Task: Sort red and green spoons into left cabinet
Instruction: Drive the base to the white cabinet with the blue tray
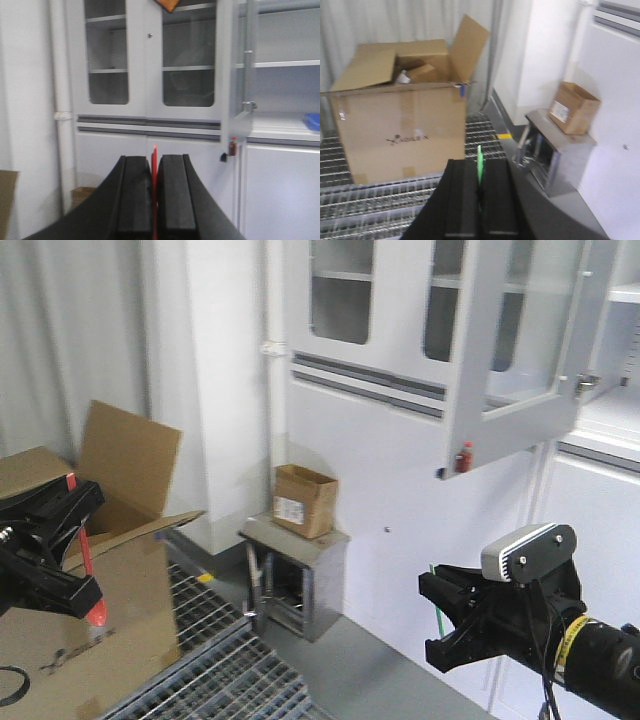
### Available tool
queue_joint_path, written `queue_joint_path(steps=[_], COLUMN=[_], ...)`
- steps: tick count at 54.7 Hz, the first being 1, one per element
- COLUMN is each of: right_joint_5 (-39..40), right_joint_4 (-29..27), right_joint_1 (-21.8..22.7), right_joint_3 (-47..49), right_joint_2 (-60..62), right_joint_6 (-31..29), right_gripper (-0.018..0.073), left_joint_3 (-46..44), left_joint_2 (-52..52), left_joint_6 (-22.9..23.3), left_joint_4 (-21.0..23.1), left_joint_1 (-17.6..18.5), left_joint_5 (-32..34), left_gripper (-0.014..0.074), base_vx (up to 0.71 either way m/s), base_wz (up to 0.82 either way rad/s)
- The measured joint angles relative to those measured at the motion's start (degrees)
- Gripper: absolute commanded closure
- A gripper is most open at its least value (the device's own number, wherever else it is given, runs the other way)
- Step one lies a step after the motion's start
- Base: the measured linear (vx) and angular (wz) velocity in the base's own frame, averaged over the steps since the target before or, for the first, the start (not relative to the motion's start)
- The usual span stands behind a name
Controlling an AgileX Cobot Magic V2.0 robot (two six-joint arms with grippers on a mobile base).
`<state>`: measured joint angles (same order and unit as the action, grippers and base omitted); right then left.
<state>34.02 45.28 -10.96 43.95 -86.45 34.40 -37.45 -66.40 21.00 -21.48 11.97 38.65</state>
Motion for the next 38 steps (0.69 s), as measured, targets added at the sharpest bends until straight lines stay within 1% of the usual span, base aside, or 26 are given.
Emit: queue_joint_path(steps=[11, 38], right_joint_5=[0.0, 0.8], right_joint_4=[0.5, -0.3], right_joint_1=[0.0, 0.0], right_joint_3=[0.1, 0.1], right_joint_2=[-0.4, -0.4], right_joint_6=[0.0, 0.0], right_gripper=[0.0568, 0.0568], left_joint_3=[0.0, 0.0], left_joint_2=[0.0, 0.0], left_joint_6=[0.0, 0.0], left_joint_4=[0.0, 0.0], left_joint_1=[0.0, 0.0], left_joint_5=[0.0, 0.0], left_gripper=[0.0414, 0.0414], base_vx=[0.12, 0.14], base_wz=[-0.46, -0.53])
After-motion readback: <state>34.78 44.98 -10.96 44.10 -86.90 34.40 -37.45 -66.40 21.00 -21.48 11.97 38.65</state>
